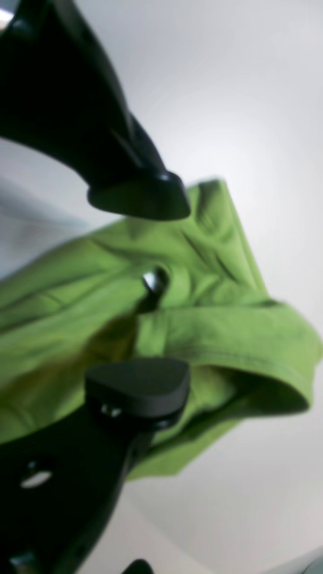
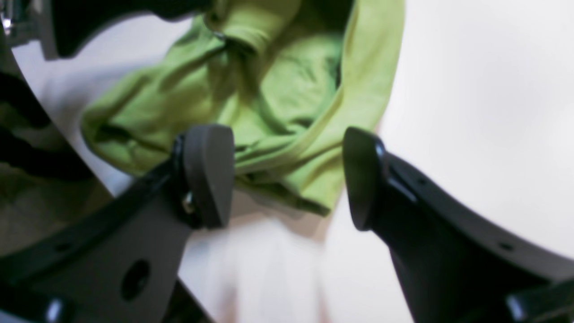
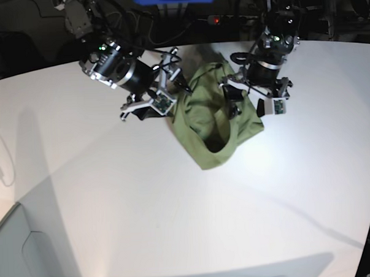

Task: Fold the T-shirt properly
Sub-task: 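Lower the left gripper and grasp the shirt's other corner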

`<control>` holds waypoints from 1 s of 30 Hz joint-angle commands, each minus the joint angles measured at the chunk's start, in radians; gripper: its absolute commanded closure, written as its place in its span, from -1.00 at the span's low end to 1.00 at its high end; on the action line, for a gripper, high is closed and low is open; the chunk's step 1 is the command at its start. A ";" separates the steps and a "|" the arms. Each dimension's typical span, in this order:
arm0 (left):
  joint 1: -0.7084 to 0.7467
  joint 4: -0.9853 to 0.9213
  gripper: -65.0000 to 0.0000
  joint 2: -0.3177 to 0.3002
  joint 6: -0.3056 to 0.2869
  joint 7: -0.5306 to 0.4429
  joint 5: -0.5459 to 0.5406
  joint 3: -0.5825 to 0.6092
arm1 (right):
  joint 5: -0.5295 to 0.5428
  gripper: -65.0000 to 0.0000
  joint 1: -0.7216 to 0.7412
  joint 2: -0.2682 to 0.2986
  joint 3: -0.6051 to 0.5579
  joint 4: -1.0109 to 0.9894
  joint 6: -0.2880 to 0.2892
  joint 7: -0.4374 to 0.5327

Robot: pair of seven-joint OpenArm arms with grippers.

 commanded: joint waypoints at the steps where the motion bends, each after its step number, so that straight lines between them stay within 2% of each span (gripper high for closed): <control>1: -0.017 0.004 -0.42 -0.005 -0.004 -0.028 -0.006 0.008 | 0.015 -0.13 0.001 -0.002 0.001 0.021 0.001 0.025; 21: -0.042 0.016 -0.42 -0.010 -0.007 -0.019 -0.011 0.081 | 0.015 -0.13 0.000 -0.002 0.001 0.016 0.001 0.024; 30: -0.089 -0.077 -0.41 -0.007 -0.010 -0.019 -0.014 0.083 | 0.013 -0.13 0.001 -0.002 0.001 0.014 0.001 0.016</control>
